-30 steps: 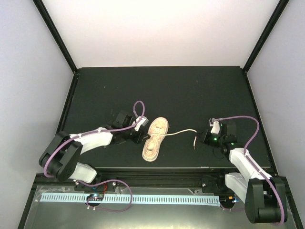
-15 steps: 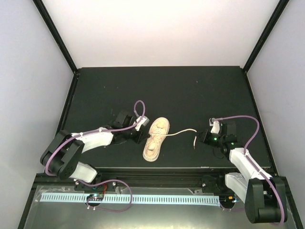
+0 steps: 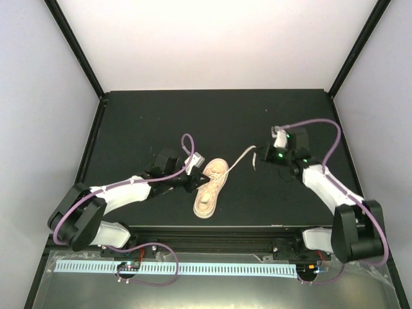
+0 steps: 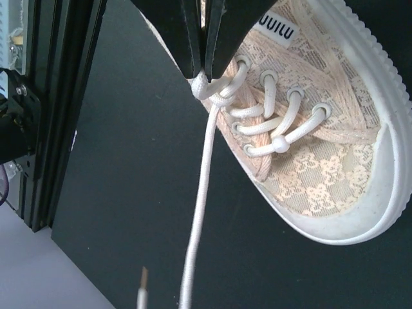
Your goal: Tie the shoes
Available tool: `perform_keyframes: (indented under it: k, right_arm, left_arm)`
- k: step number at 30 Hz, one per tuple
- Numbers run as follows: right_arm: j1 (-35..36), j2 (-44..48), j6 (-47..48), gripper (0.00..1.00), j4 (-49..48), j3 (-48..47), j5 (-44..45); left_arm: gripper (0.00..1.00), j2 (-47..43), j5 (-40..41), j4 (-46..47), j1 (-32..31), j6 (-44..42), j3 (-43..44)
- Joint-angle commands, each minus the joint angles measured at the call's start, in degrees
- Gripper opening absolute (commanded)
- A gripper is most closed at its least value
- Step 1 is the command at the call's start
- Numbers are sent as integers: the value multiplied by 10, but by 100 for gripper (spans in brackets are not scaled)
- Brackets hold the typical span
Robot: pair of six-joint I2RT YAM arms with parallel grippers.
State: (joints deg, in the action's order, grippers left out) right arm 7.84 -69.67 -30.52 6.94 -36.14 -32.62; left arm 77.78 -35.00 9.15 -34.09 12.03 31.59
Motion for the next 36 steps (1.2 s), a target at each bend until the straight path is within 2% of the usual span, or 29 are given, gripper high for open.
perform_keyframes:
  k: [1,4,8,9,12,13,14,16,21,26,32,36]
  right_arm:
    - [95,-89,-6,2,-24,-117,54]
    - [167,-185,-20,2,-25,-210,54]
    - [262,-274,-24,3,-9,-334,-4]
    - [279,-284,-23,11,-6,-349,-16]
    - [285,-268,-44,50,-29,-330,-9]
    - [276,-257,-45,59,-34,-312,0]
    - [266,-243,-43,66,-35,-296,6]
    - [242,-219,-40,71,-48,-255,-2]
    - [218,-147,1,79,-116,-129,-33]
    - [220,-102,10,76,-278,9,-158]
    - [230,-116,45,64,-328,28,-216]
    - [231,-148,62,61,-344,16,-238]
  left_arm:
    - [2,-6,-12,35,-6,5,22]
    - [1,-5,-9,45,-8,9,16]
    - [2,-13,-4,61,-9,19,3]
    - [2,-17,-3,62,-9,20,1]
    - [2,-23,0,63,-11,23,-4]
    - [1,-25,0,64,-11,25,-5]
    - [2,-26,0,64,-11,26,-6]
    - [1,-26,0,63,-11,30,-7]
    - [2,-15,0,52,-11,44,2]
    - [2,-1,-3,44,-12,52,13]
    - [1,15,-20,46,-11,51,21]
    - [2,21,-29,47,-11,51,28]
